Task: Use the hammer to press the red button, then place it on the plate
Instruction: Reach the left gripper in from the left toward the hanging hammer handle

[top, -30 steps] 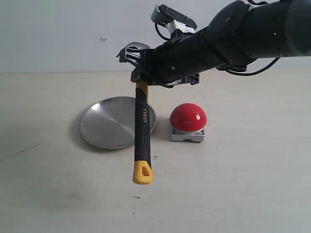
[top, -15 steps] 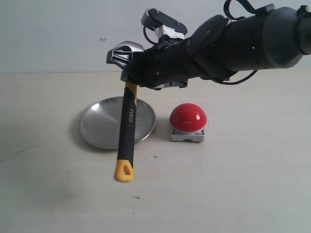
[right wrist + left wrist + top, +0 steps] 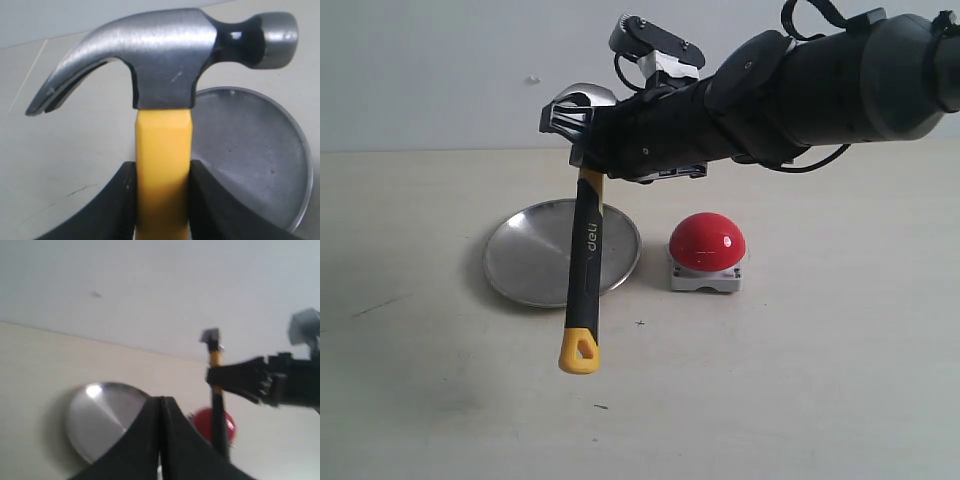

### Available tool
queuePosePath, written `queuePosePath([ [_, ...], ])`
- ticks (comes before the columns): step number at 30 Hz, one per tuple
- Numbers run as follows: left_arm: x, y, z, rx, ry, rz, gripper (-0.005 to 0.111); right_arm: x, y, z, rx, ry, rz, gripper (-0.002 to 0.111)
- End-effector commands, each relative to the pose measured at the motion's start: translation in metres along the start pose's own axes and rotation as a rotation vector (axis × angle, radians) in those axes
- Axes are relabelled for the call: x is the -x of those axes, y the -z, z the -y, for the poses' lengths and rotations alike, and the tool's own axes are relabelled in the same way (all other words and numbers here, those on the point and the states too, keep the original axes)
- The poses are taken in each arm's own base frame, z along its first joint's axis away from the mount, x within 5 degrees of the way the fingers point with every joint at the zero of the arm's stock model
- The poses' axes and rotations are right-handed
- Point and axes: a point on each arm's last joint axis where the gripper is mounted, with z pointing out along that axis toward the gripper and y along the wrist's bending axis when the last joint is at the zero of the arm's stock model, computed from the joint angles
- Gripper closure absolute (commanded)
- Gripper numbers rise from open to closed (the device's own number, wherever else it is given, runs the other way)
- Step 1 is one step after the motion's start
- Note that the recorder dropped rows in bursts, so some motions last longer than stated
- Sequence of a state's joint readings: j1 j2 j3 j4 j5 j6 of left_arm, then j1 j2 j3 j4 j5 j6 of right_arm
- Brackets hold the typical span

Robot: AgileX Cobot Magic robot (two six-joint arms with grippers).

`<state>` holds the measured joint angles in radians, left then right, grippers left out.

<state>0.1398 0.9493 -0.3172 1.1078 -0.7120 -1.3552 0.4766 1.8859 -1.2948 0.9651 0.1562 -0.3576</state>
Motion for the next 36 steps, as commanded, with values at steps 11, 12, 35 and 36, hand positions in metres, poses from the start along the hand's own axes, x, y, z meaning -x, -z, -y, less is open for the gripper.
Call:
queuePosePath([
  [11,-0.068,-0.128,-0.057,-0.517,0.289,-0.709,0.074,0.006,0.004,-0.002,0.001,0.009,0.034,0.108],
  [12,-0.075,-0.134,-0.051,-0.545,0.279,-0.748,0.064,0.006,0.004,-0.002,0.001,0.009,0.034,0.108],
  [35,-0.09,-0.163,-0.013,-0.559,0.21,-0.752,0.054,0.001,0.002,-0.002,0.01,0.009,-0.006,0.108],
  [36,-0.09,-0.164,-0.013,-0.552,0.205,-0.755,0.054,0.001,0.002,-0.002,0.01,0.009,-0.006,0.108],
])
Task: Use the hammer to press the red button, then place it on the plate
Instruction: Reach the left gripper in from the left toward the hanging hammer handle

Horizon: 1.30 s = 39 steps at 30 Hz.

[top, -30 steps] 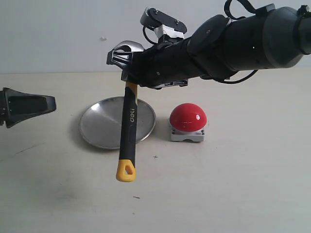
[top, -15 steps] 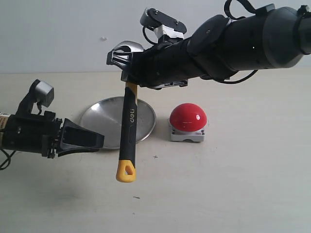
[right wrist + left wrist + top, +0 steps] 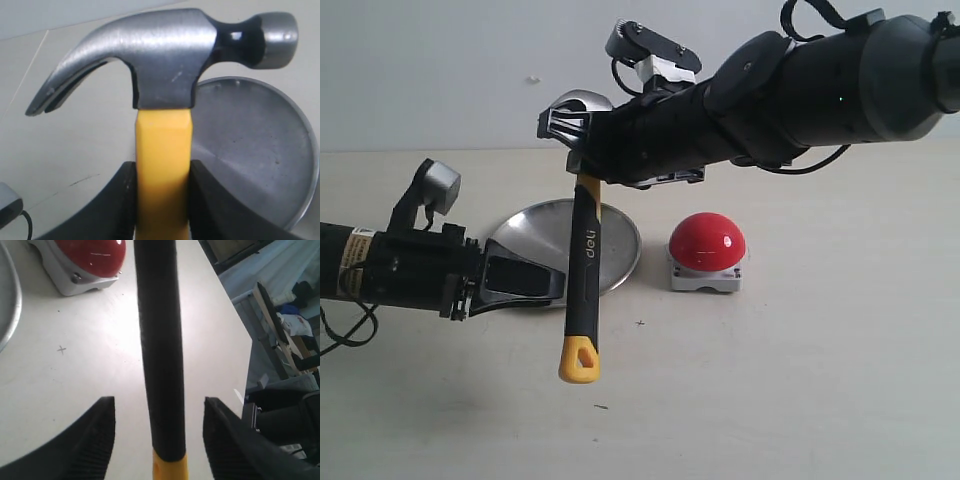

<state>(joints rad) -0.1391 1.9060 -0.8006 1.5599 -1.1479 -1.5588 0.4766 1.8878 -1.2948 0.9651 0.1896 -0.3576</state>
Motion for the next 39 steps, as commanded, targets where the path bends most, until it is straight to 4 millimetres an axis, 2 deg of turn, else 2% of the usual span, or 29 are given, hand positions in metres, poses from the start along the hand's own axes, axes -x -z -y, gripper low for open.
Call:
queuePosePath([
  [1,0.002,-0.005,-0.002,0.042,-0.001,0.014,0.054,0.004,0.002,-0.001,-0.002,0.009,0.025,0.108],
  [8,0.0,-0.019,0.002,0.078,-0.005,0.002,0.054,0.004,0.002,-0.001,-0.002,0.009,0.027,0.108],
  [15,0.0,-0.021,0.002,0.085,0.021,0.003,0.053,0.004,0.002,-0.001,-0.003,0.009,0.029,0.108],
  [19,-0.002,-0.024,0.003,0.093,0.009,-0.02,0.04,0.004,0.002,-0.001,-0.004,0.009,0.031,0.108],
  [21,-0.003,-0.027,0.003,0.108,0.004,-0.028,0.037,0.004,0.002,-0.001,-0.004,0.009,0.031,0.108],
  [28,-0.001,-0.037,0.008,0.116,0.007,0.015,0.038,0.005,0.002,-0.001,-0.006,0.003,0.036,0.108],
  [39,0.003,-0.037,0.007,0.119,0.025,0.05,0.038,0.005,0.002,-0.001,-0.005,0.003,0.033,0.108],
])
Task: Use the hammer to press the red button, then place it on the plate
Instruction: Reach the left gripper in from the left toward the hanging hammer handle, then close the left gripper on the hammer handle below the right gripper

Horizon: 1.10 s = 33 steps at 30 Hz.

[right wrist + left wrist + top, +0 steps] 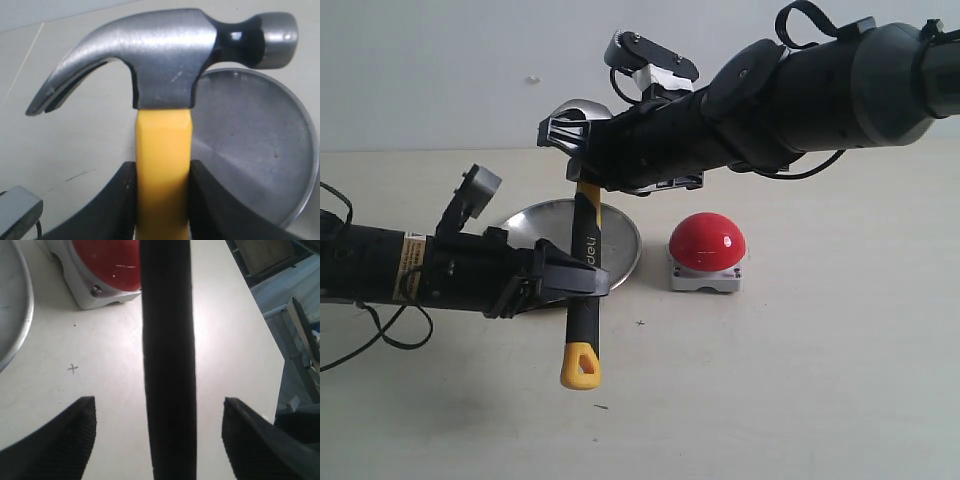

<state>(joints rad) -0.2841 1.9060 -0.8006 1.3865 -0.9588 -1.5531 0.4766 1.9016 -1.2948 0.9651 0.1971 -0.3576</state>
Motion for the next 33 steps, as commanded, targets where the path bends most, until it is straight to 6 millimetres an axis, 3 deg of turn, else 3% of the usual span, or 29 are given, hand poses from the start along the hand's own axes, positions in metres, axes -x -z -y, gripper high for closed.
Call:
queuePosePath([
  [1,0.002,-0.002,0.0,0.007,-0.003,0.009,0.038,0.008,0.006,-0.003,0.0,0.005,0.054,0.108],
  [12,-0.006,-0.018,0.011,0.024,-0.043,-0.025,0.038,0.009,0.006,-0.003,-0.003,0.005,0.061,0.108],
  [30,-0.004,-0.019,0.009,0.031,-0.007,0.008,0.038,0.008,0.006,-0.003,0.001,0.005,0.051,0.108],
  [33,-0.003,-0.019,0.008,0.041,-0.003,0.013,0.045,0.008,0.006,-0.003,0.001,0.005,0.051,0.108],
])
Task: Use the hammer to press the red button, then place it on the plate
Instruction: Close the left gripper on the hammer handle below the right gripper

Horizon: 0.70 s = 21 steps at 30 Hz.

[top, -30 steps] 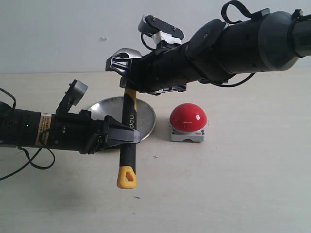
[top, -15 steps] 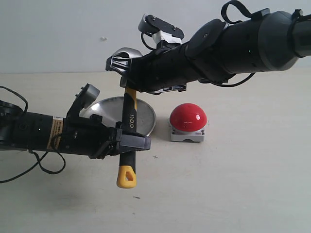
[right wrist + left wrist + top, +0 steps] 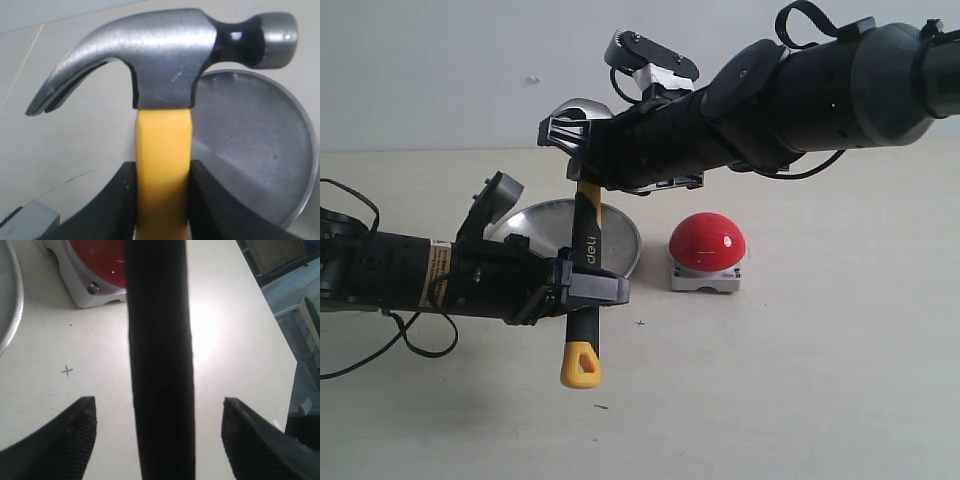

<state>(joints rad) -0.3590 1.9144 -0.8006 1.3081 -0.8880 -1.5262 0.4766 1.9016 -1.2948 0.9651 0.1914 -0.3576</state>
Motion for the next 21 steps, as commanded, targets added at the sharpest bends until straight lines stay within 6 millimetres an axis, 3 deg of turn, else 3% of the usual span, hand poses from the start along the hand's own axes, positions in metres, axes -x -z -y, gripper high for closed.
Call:
queuePosePath([
  [1,0.002,-0.0017,0.0001,0.011,0.003,0.014,0.05,0.0075,0.0064,-0.0035,0.003,0.005,0.046,0.108],
  [11,0.004,-0.0016,-0.0015,0.029,0.016,0.036,0.107,0.0074,0.0064,-0.0035,0.003,0.005,0.045,0.108],
  [21,0.0053,-0.0005,-0.0027,0.033,-0.011,0.046,0.107,0.007,0.0063,-0.003,0.0,0.009,0.045,0.108],
])
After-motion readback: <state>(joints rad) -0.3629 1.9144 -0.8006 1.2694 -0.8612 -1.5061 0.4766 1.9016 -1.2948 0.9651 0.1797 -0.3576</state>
